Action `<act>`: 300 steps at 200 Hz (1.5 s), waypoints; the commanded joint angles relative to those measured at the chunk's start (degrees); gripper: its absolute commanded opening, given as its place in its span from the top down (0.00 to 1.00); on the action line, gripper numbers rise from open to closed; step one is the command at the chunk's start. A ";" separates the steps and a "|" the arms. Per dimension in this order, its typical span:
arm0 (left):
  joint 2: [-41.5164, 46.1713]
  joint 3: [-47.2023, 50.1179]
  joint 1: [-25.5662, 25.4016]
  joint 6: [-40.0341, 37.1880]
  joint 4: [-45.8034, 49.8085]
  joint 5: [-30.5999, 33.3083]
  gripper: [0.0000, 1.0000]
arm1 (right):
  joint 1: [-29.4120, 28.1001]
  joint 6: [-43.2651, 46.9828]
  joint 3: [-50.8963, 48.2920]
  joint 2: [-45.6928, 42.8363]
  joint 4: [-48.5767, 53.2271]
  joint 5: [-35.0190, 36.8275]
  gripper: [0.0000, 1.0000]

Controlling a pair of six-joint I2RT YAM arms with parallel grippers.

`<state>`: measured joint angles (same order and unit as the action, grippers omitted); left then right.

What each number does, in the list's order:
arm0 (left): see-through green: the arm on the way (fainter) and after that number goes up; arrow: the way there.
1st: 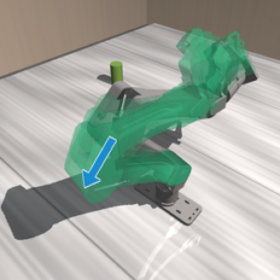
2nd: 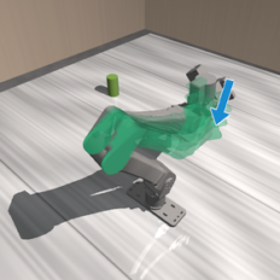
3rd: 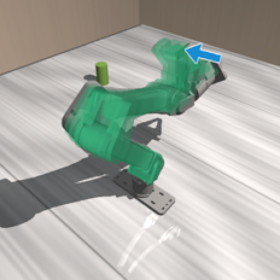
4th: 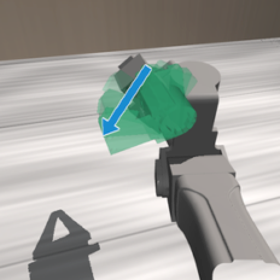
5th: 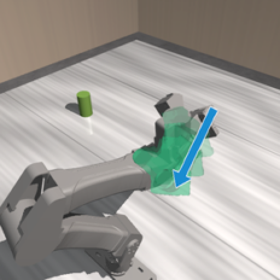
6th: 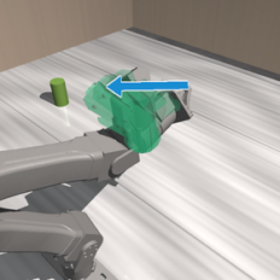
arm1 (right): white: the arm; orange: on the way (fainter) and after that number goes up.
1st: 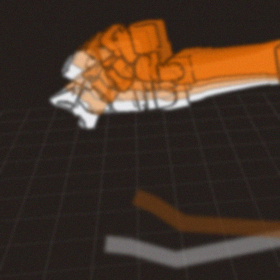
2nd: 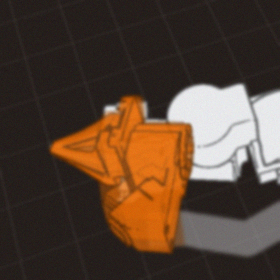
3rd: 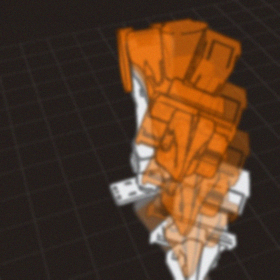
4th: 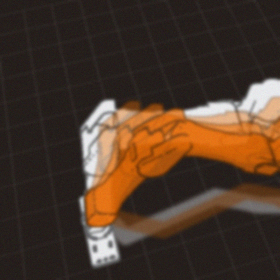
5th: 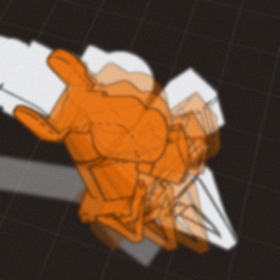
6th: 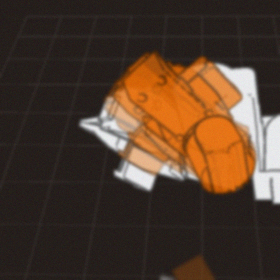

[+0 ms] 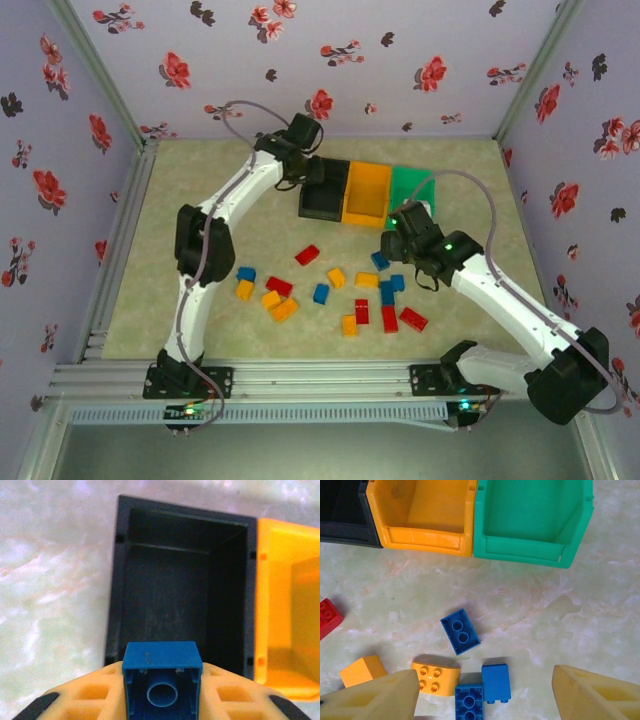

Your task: Sort the legos into containers by color

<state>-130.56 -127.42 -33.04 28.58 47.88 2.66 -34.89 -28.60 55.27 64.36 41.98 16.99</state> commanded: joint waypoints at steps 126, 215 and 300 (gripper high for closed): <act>24.01 17.54 -0.54 -3.09 -5.54 1.19 0.31 | -0.53 1.15 -1.37 -0.59 1.62 -0.38 0.24; 56.28 55.24 -0.58 -1.21 -10.78 4.91 0.25 | -0.53 2.19 -1.83 8.38 -4.13 -5.54 0.27; 56.63 56.40 -0.54 -0.78 -9.31 5.25 0.25 | -0.10 3.10 -0.39 22.58 -6.27 -6.18 0.35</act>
<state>-74.76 -70.28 -33.43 27.07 38.57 6.48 -34.94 -26.11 54.24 84.53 36.97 10.87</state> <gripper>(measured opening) 0.748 0.656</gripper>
